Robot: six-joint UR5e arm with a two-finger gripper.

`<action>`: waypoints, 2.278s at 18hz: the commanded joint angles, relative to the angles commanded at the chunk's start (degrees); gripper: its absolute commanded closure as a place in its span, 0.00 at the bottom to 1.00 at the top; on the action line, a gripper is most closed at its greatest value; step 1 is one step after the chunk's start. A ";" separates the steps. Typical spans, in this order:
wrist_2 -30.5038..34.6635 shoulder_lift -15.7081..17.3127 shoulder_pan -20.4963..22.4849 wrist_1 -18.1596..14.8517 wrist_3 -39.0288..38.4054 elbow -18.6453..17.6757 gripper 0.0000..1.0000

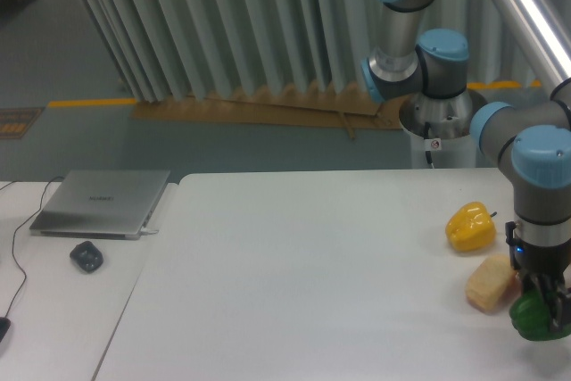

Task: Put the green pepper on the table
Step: 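Lower the green pepper onto the table beside the red pepper, then open the gripper to release the green pepper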

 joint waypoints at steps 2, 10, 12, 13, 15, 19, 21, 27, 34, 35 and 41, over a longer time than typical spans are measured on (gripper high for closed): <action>0.26 0.00 0.17 -0.17 -1.74 -1.66 0.47; 0.09 -0.26 0.35 -0.17 -3.34 -1.93 0.45; 0.09 -0.17 0.35 -0.09 -3.51 -1.93 0.39; 0.09 -0.09 0.35 -0.09 -3.86 -1.93 0.34; 0.17 0.00 0.26 -0.09 -4.48 -2.02 0.06; 3.07 0.44 0.00 0.17 -5.36 -2.72 0.00; 3.08 0.35 0.00 0.26 -5.71 -2.64 0.00; 3.08 0.53 0.00 0.18 -5.80 -2.72 0.00; 3.52 2.89 0.17 -0.87 -5.19 -3.07 0.00; 3.52 3.95 0.18 -1.40 -5.01 -3.43 0.00; 3.52 8.96 0.35 -10.97 -2.73 -2.38 0.00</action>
